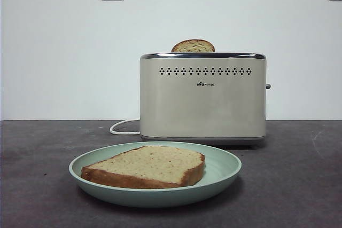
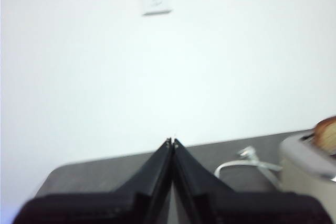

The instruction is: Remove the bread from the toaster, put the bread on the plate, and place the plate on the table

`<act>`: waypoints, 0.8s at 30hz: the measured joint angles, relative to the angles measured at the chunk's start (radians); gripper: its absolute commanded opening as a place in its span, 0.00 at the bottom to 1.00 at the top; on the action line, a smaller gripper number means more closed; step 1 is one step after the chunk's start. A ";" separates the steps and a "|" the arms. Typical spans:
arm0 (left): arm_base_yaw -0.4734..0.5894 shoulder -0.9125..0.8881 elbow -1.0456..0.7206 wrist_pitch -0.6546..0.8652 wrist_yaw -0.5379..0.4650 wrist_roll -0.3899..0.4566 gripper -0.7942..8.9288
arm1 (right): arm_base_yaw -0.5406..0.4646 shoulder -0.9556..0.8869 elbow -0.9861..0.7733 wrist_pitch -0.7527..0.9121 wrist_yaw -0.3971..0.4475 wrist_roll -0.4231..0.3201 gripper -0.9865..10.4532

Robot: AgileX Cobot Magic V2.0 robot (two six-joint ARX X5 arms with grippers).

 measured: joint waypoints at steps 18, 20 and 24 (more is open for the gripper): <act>0.063 -0.352 -0.596 0.038 0.000 -0.037 0.08 | 0.000 0.000 0.000 0.000 0.000 0.000 0.09; 0.063 -0.378 -0.623 0.026 -0.001 -0.054 0.08 | 0.000 0.000 0.000 0.000 0.000 0.000 0.09; 0.063 -0.419 -0.623 -0.056 -0.010 -0.072 0.08 | 0.000 0.000 0.000 0.000 0.000 0.000 0.09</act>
